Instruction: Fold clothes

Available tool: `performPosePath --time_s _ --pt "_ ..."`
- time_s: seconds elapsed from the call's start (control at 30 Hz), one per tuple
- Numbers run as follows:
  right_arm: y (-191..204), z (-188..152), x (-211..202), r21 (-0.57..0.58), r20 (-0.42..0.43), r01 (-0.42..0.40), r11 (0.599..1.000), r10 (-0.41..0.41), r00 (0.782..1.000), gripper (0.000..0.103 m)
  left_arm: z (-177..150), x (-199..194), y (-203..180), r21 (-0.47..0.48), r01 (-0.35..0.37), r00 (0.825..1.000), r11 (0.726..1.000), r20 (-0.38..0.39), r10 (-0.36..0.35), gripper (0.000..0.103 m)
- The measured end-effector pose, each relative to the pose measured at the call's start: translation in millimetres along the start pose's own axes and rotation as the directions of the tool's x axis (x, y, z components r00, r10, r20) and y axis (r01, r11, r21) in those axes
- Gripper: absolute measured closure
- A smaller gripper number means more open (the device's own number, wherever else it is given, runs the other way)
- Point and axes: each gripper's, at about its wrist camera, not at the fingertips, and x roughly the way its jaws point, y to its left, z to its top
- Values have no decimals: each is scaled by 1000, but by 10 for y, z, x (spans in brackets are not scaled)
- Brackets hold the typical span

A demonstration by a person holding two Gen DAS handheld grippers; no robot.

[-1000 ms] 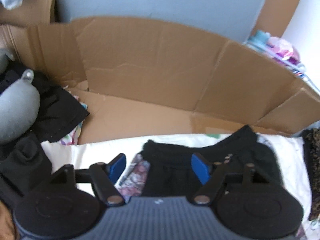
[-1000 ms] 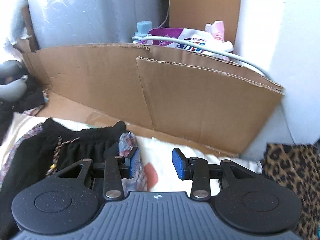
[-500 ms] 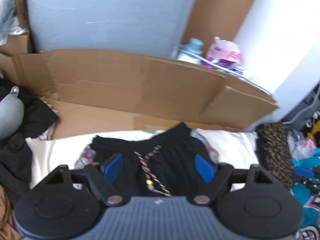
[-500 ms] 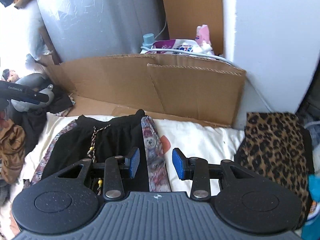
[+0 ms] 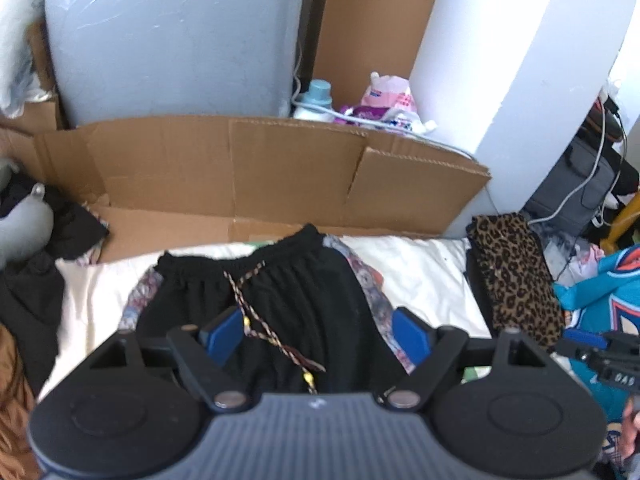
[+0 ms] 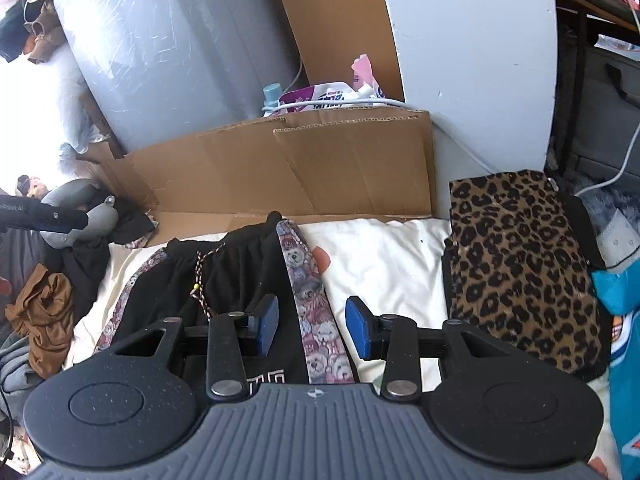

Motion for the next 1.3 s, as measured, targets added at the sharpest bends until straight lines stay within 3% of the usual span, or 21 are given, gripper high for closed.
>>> performPosePath --time_s 0.2,0.4,0.63,1.3 --pt "13 -314 -56 -3 -9 -16 1000 16 1000 58 -433 -68 -118 -38 -5 1000 999 -14 4 19" --pt "-59 -614 -74 26 -28 -20 999 20 999 58 -900 37 -233 -82 40 996 996 -78 -46 19" --pt "-196 -896 -58 75 -37 -8 997 11 999 58 -1350 290 -292 -153 10 989 988 -144 -33 19" --pt "-602 -1753 451 173 -138 56 983 -32 990 58 -1899 747 15 -213 -58 958 975 -286 -6 24"
